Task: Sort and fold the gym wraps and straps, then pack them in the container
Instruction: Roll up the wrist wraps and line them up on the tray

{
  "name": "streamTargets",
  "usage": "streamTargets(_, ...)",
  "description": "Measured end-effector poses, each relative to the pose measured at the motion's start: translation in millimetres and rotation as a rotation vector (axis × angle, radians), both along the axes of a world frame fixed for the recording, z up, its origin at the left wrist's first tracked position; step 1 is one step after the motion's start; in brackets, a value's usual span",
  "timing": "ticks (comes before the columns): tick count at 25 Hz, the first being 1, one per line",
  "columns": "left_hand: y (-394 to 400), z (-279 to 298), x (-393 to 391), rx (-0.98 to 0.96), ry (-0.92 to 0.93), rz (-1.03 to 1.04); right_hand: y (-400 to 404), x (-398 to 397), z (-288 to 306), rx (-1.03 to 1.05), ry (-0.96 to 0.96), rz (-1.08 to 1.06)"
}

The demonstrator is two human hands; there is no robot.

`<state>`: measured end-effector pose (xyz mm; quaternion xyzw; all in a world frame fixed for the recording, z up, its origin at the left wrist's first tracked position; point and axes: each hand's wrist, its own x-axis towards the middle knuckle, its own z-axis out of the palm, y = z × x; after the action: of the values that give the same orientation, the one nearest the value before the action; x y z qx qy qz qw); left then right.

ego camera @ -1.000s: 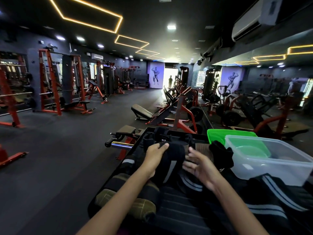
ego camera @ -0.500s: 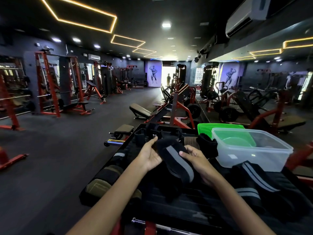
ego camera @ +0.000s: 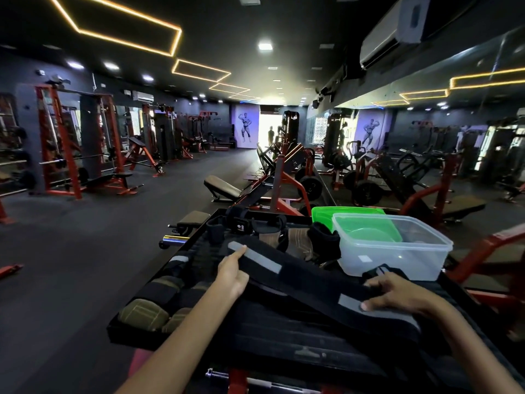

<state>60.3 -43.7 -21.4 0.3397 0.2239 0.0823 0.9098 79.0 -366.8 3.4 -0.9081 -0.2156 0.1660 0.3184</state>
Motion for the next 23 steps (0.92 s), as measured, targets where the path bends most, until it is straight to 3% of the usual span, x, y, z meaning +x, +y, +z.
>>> streamTargets(3, -13, -5, -4, 0.192, -0.081, -0.026, -19, 5, -3, -0.339, -0.322, -0.337)
streamTargets(7, -38, -11, -11, 0.614, -0.216, -0.039, 4, -4, -6, -0.262, -0.6, -0.579)
streamTargets(9, -45, -12, -16, 0.809, -0.424, -0.039, 16, -6, -7, -0.263, -0.718, -0.658)
streamTargets(12, -38, -27, -16, 1.431, -0.869, 0.069, 30, -4, -6, -0.36, -0.828, -0.714)
streamTargets(14, -33, -36, -17, 1.773, -1.031, 0.163, 45, -12, -1, -0.162, -0.859, -0.708)
streamTargets(15, -33, -40, -18, 1.848, -1.068, 0.181, 54, -21, 4, 0.058, -0.755, -0.662)
streamTargets(17, -36, -41, -23, 1.907, -1.1, 0.185, 76, -45, 10, 0.458, -0.231, -0.484)
streamTargets(19, -37, -40, -25, 1.929, -1.121, 0.169, 96, -67, 4, 0.507, 0.239, -0.294)
streamTargets(21, -37, -41, -24, 1.921, -1.129, 0.173, 105, -77, -12, 0.565, 0.343, -0.197)
streamTargets(23, -39, -44, -24, 1.9, -1.12, 0.169, 107, -78, -27, 0.673, 0.295, -0.18)
